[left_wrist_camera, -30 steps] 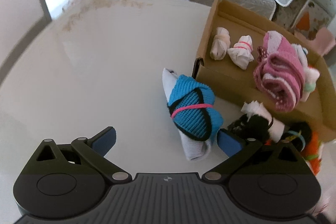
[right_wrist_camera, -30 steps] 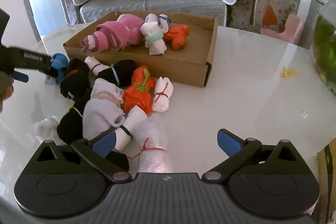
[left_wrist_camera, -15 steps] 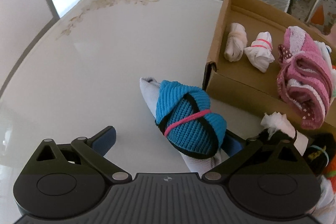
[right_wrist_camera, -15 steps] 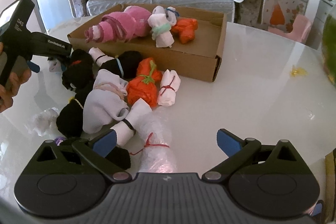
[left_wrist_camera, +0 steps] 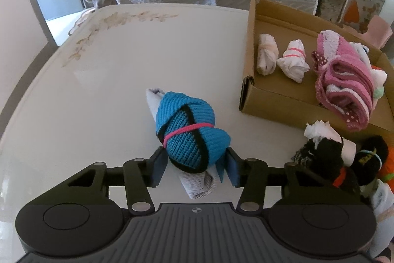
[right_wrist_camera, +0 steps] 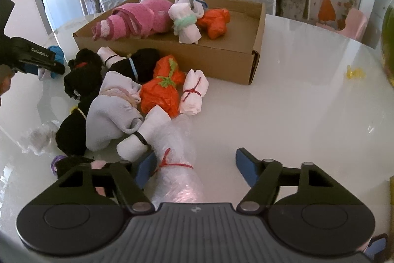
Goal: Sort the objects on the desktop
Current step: 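Grasp the blue knit sock bundle with the left tool while the right tool grasps the plastic-wrapped sock, then carry both held socks over the cardboard box and open both tools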
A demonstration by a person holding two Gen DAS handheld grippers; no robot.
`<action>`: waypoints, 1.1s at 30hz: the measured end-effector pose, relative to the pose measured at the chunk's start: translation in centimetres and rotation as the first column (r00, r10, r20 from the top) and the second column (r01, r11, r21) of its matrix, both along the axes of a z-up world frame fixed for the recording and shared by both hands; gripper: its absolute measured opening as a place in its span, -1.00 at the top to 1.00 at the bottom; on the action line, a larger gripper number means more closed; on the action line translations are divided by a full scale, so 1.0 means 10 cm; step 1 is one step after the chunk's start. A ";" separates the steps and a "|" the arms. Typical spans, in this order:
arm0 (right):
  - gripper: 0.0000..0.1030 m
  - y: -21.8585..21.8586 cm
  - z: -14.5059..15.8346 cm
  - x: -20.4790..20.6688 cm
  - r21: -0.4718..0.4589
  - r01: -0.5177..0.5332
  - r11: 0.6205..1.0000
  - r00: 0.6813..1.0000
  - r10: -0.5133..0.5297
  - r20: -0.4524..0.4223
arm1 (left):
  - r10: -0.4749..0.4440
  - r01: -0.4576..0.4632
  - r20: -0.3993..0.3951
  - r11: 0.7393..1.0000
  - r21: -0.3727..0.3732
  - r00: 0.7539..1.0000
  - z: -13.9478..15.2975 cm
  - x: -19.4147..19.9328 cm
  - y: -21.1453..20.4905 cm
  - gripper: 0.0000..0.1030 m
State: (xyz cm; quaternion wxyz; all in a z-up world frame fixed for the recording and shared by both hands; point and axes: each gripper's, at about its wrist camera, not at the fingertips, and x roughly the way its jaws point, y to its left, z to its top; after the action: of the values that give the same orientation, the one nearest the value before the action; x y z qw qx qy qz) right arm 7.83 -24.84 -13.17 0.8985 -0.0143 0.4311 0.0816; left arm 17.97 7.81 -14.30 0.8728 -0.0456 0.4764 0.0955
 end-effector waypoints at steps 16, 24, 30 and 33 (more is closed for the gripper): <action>0.45 -0.08 0.09 0.03 0.019 0.044 0.999 0.999 -0.044 -0.001 | -0.019 0.020 0.018 0.996 -0.087 1.000 0.11 -0.23 0.19 0.00; 0.45 -0.03 0.47 0.07 0.002 0.034 0.999 0.998 -0.034 0.044 | -0.077 0.084 0.115 0.995 -0.060 0.990 0.66 -0.41 -0.03 0.07; 0.45 0.05 0.82 0.10 -0.036 0.029 0.999 0.995 -0.025 0.099 | -0.149 0.156 0.189 0.988 -0.020 0.971 1.11 -0.44 -0.31 0.07; 0.45 0.08 0.93 0.13 -0.046 0.027 0.999 0.992 -0.022 0.122 | -0.179 0.185 0.207 0.983 -0.008 0.962 1.22 -0.39 -0.45 0.07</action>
State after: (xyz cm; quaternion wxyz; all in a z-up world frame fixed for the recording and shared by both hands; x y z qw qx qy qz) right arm 9.10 -24.07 -3.84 0.9235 -0.0352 0.3774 0.0593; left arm 14.03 3.32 -2.07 0.9218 -0.0230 0.3870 0.0031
